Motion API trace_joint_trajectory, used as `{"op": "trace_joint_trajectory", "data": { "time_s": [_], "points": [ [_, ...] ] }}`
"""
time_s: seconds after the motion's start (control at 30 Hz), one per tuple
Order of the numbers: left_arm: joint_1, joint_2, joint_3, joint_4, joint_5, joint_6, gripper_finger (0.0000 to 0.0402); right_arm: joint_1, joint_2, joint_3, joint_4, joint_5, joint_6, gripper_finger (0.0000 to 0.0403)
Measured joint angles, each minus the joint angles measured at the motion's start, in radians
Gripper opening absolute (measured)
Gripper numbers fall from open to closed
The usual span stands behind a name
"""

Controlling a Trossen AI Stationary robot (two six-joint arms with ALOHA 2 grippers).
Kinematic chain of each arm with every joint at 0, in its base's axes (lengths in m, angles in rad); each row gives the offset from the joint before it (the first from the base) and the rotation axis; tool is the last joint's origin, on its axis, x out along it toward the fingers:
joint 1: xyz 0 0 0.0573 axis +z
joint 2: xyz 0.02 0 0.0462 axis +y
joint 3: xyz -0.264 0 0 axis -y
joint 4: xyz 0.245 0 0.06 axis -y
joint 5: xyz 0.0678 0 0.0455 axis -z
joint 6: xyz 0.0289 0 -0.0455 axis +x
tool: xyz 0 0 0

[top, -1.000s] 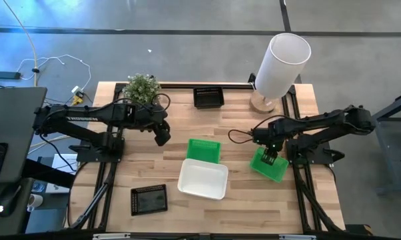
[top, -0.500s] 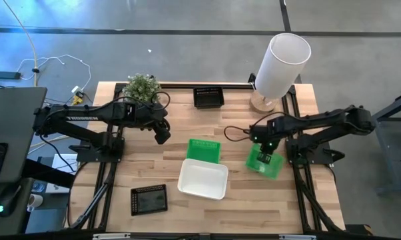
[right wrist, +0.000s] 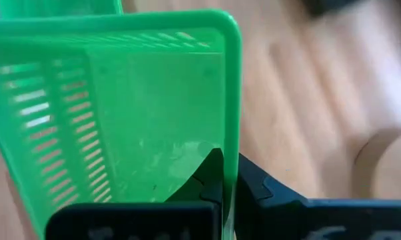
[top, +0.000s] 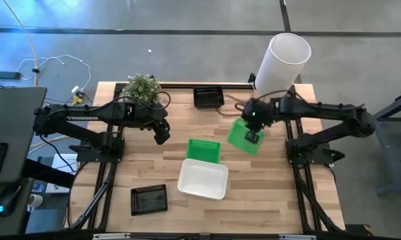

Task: Stack baskets by color
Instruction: Stack the right green bin on the left green bins

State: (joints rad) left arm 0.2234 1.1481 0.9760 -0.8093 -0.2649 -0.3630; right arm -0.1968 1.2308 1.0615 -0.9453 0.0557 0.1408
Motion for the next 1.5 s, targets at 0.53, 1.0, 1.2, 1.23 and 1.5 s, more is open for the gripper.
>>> {"op": "trace_joint_trajectory", "data": {
  "time_s": [0.53,1.0,1.2,1.23,1.5],
  "points": [
    [0.0,0.0,0.0,-0.001,0.004,0.0,0.0115,-0.072,0.0,0.116,0.358,-0.053,-0.176,0.0],
    [0.02,0.0,0.022,-0.001,-0.006,0.112,0.0115,-0.072,0.06,0.174,0.623,-0.162,-0.175,0.0],
    [0.076,-0.002,0.053,-0.036,-0.007,0.252,0.0115,-0.072,0.22,0.372,0.441,-0.164,-0.191,0.0],
    [0.089,-0.002,0.054,-0.048,-0.007,0.267,0.0115,-0.072,0.25,0.41,0.402,-0.164,-0.192,0.0],
    [0.164,-0.002,0.054,-0.155,-0.007,0.311,0.0115,-0.072,0.497,0.671,0.066,-0.19,-0.22,0.0]
  ]
}}
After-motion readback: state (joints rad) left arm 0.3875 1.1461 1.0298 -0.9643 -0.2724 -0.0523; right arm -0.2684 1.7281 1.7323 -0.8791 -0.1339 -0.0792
